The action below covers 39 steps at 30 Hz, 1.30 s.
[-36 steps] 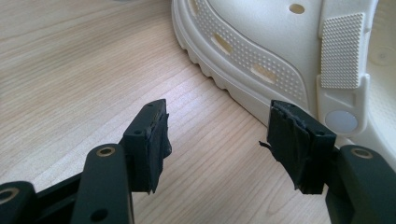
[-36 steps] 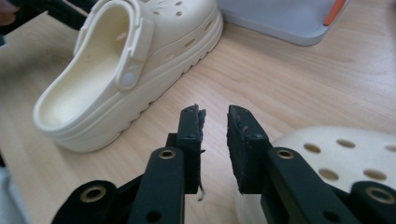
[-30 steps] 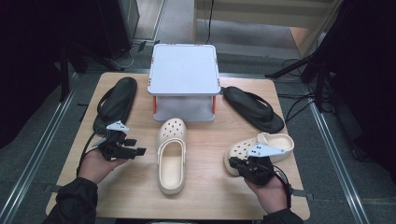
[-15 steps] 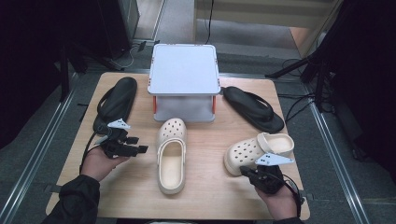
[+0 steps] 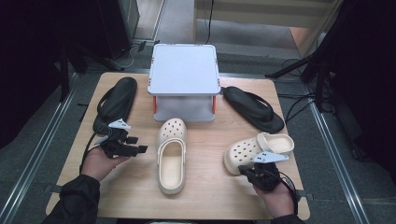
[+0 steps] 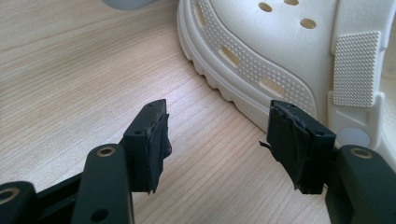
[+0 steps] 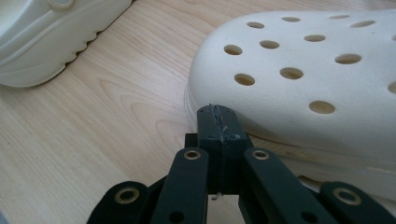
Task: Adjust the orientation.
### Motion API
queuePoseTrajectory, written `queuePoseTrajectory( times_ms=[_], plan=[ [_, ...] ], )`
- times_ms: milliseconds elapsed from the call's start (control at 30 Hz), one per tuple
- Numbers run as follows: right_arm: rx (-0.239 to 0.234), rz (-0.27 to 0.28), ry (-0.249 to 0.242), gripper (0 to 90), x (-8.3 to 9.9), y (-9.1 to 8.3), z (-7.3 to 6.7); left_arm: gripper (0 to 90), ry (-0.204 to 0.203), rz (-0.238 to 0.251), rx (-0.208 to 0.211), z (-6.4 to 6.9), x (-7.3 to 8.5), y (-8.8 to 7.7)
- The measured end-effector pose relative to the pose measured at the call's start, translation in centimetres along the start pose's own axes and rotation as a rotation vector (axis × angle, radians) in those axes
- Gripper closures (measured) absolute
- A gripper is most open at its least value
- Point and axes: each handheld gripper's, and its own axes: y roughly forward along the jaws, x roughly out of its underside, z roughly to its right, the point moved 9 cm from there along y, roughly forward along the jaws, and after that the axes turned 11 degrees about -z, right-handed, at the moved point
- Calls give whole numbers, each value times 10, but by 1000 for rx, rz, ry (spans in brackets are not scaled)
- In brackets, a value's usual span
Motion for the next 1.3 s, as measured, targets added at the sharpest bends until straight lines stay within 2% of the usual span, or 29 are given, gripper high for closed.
queuePoseTrajectory(
  times_ms=[233, 367, 500, 767, 1067, 1233, 1300],
  plan=[
    [2, 0, -16, 900, -16, 10, -1, 394, 23, -24, -25, 2, 4, 0],
    [1, 0, -34, 900, -25, 16, -3, 397, 28, -16, -29, 4, 6, -2],
    [-14, 3, -26, 900, -35, 21, 0, 398, 26, -14, -33, 5, 8, -2],
    [-8, 9, -35, 900, -54, 33, 5, 399, 13, -11, -40, 4, 13, -4],
    [3, 10, -34, 900, -67, 40, 11, 400, 15, -9, -42, 4, 14, -4],
    [-13, 17, -21, 900, -67, 39, 11, 400, 17, -9, -39, 5, 14, -4],
    [-36, 36, -16, 900, -69, 34, 9, 400, 19, -9, -39, 5, 14, -4]
  ],
)
